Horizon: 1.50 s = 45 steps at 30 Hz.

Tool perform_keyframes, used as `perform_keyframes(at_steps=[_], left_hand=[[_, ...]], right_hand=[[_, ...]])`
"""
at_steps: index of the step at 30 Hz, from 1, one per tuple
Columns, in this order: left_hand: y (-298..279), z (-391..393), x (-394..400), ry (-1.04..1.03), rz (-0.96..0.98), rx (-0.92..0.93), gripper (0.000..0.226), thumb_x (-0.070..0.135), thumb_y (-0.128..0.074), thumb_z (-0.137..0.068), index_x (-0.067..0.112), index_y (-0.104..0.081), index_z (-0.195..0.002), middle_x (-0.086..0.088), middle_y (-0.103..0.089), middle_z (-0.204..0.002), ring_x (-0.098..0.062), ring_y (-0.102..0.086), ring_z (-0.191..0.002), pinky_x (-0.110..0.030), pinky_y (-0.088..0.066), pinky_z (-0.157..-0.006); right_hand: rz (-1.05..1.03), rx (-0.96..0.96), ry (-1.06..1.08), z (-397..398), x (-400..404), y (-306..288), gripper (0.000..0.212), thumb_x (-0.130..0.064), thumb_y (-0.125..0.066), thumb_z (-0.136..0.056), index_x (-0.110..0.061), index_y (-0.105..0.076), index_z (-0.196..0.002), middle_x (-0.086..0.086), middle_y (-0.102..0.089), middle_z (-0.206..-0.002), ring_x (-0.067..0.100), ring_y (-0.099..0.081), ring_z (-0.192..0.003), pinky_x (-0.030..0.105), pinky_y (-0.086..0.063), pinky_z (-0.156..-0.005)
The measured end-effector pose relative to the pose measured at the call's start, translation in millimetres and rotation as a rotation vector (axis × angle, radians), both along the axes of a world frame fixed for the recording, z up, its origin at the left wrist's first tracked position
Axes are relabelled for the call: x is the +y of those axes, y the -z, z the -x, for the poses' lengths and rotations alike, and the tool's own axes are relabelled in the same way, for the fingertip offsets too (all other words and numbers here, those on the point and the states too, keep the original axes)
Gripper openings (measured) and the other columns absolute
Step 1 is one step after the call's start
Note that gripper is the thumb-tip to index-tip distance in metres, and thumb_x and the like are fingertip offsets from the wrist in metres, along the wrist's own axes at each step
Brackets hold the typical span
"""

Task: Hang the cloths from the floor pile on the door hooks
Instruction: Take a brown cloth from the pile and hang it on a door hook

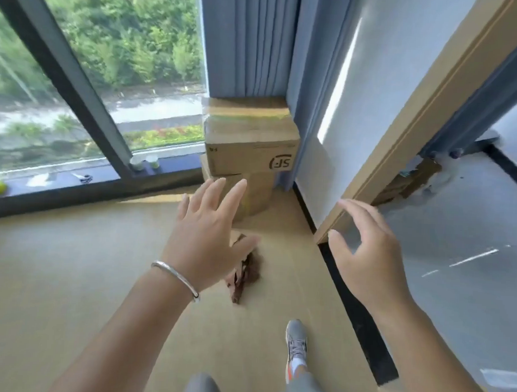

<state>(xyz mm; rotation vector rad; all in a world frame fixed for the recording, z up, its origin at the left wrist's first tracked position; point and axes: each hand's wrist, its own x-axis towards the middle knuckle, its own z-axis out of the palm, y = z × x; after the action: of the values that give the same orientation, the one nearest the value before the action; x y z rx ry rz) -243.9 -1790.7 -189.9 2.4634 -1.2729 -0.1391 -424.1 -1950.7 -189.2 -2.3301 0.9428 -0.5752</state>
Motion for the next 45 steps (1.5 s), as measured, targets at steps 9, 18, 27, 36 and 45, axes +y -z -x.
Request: perform_keyframes(at_steps=[9,18,27,36,45], left_hand=[[153.2,-24.9,-69.0,-0.267,-0.273,0.172,0.076,0.055,-0.051,-0.088,0.029,-0.016,-0.151,-0.001,-0.021,-0.157,-0.020,-0.014,-0.145,-0.041,-0.016,-0.118],[434.1,-57.9,-73.1,-0.305,-0.499,0.440,0.073,0.044,-0.052,-0.091,0.016,-0.019,-0.150,-0.005,-0.027,-0.153,-0.022,-0.024,-0.140,-0.031,-0.025,-0.111],[714.7,-80.3,-57.9,-0.284,-0.605,0.559,0.064,0.042,-0.049,-0.093,0.020,-0.023,-0.148,-0.002,-0.032,-0.149,-0.024,-0.036,-0.133,-0.036,-0.040,-0.101],[913.6,-130.6,-52.1,-0.408,-0.573,0.503,0.069,0.032,-0.050,-0.094,0.023,-0.012,-0.151,0.000,-0.027,-0.152,-0.028,-0.046,-0.125,-0.040,-0.047,-0.089],[912.1,-113.2,-43.2,-0.525,-0.480,0.612,0.072,0.023,-0.051,-0.092,0.026,-0.011,-0.152,0.000,-0.027,-0.151,-0.027,-0.051,-0.119,-0.036,-0.049,-0.084]], right_hand=[[-0.149,0.291,-0.427,-83.7,-118.7,148.1,0.053,-0.015,-0.063,-0.082,-0.023,-0.052,-0.133,-0.009,-0.048,-0.136,0.010,-0.041,-0.127,0.024,-0.031,-0.102],[-0.074,0.629,-0.740,-181.8,-135.2,397.9,0.065,-0.022,-0.066,-0.082,-0.022,-0.041,-0.142,0.002,-0.040,-0.144,0.021,-0.035,-0.133,0.037,-0.028,-0.109],[0.102,0.833,-1.023,-235.8,-119.7,680.5,0.065,-0.031,-0.064,-0.082,-0.018,-0.040,-0.141,0.000,-0.037,-0.147,0.020,-0.030,-0.136,0.035,-0.021,-0.112],[0.214,0.726,-1.016,-285.3,-78.9,871.3,0.053,-0.060,-0.042,-0.090,-0.012,-0.057,-0.110,0.005,-0.055,-0.117,0.024,-0.043,-0.122,0.036,-0.031,-0.104],[0.006,1.186,-0.893,-292.1,-57.5,873.0,0.035,-0.024,-0.062,-0.084,-0.011,-0.051,-0.114,0.012,-0.055,-0.100,0.034,-0.048,-0.116,0.031,-0.042,-0.085]])
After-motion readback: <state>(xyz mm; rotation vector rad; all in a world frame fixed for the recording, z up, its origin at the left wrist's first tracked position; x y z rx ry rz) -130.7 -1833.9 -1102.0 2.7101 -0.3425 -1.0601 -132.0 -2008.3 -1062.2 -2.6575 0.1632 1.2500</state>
